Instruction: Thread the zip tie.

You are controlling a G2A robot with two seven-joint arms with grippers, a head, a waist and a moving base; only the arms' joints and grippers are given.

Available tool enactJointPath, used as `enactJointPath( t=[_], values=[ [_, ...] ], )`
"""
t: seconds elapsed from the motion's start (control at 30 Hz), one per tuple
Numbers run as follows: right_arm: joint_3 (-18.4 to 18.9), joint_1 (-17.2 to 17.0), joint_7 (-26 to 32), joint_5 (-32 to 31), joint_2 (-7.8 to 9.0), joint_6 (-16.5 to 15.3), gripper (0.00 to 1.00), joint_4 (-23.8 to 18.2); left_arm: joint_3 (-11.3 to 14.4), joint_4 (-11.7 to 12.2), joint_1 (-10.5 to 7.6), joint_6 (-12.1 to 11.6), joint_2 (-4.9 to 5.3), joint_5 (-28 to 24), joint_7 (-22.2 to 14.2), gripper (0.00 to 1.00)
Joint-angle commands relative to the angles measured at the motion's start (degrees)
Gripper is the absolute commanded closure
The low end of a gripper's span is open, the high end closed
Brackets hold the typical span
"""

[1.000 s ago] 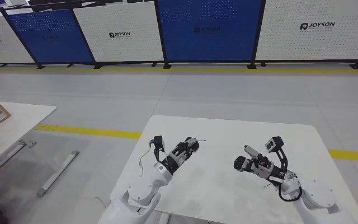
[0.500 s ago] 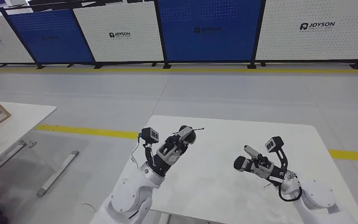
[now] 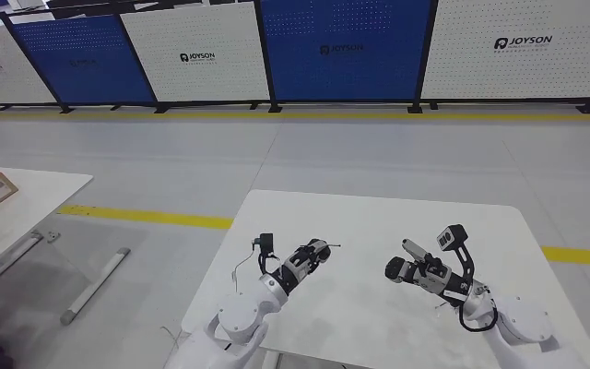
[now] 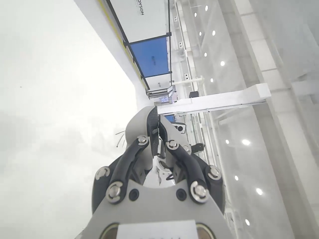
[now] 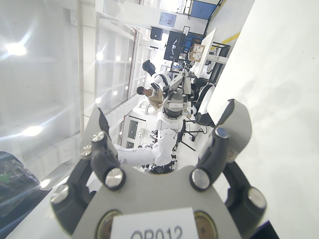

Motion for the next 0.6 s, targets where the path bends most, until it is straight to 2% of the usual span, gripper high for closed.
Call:
enactJointPath(
  t=[0.0, 0.33, 0.47, 0.57],
  values=[
    [0.0, 0.0, 0.0, 0.0, 0.0, 0.0, 0.0, 0.0, 0.39, 0.53, -0.02, -0.65, -0.06, 0.56, 0.37, 1.0],
    [0.0, 0.0, 0.0, 0.0, 0.0, 0.0, 0.0, 0.0, 0.44, 0.46, 0.02, -0.72, -0.06, 0.5, 0.25, 1.0],
    [0.0, 0.0, 0.0, 0.0, 0.0, 0.0, 0.0, 0.0, 1.74, 2.41, -0.12, -2.02, -0.07, 3.56, -0.14, 1.0],
    [0.0, 0.0, 0.0, 0.0, 0.0, 0.0, 0.0, 0.0, 3.07, 2.67, 0.19, -2.34, -0.03, 4.93, -2.16, 1.0]
  ],
)
